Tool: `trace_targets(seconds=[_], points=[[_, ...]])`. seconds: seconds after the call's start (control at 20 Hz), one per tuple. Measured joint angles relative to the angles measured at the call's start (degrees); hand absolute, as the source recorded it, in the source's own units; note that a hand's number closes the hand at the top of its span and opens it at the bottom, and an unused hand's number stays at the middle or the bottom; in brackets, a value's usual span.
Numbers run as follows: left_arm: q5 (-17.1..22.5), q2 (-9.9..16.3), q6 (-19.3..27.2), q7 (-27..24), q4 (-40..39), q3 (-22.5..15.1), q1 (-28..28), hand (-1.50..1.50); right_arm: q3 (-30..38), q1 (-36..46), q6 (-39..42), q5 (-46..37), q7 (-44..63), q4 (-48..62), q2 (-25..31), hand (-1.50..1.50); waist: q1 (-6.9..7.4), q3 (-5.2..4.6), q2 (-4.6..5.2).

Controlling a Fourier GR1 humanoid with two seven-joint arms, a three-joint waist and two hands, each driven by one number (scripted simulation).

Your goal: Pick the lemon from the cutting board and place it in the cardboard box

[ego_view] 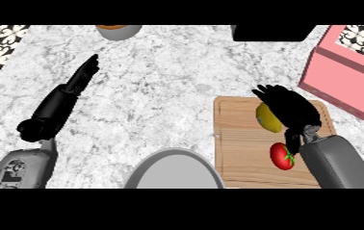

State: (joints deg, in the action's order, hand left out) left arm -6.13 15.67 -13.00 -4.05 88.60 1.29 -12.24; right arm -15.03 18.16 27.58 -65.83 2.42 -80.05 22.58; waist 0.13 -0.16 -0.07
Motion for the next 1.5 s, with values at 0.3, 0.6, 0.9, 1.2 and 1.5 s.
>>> trace_targets(seconds=[0.3, 0.6, 0.9, 1.2, 1.5], points=[[-0.1, -0.4, -1.0, -0.1, -0.2, 1.1, -0.3, 0.00, -0.4, 2.2, -2.8, -2.1, -5.9, 4.7, -0.8, 1.50, 0.06, -0.10, -0.05], [-1.1, -0.9, -0.9, -0.3, -1.5, 1.4, -1.3, 0.00, -0.1, 1.9, -11.6, -4.2, -11.8, 6.3, -1.0, 1.50, -0.01, 0.00, -0.04], [-2.1, -2.0, -0.5, -0.7, -0.7, 0.6, -0.1, 0.00, 0.6, 0.1, -13.3, 0.1, -20.6, 5.4, -1.6, 1.50, -0.02, -0.14, -0.21], [-1.7, -1.7, -1.3, -0.1, -0.3, 1.4, -0.3, 0.00, 1.3, -2.0, -12.5, 4.6, -25.1, -0.8, -3.8, 1.50, -0.25, 0.07, -0.09], [-1.8, -2.3, -1.1, 1.2, 0.7, 1.3, -0.3, 0.00, 4.2, -3.9, -13.0, 7.2, -27.0, -13.2, -2.0, 1.50, -0.59, 0.14, -0.14]])
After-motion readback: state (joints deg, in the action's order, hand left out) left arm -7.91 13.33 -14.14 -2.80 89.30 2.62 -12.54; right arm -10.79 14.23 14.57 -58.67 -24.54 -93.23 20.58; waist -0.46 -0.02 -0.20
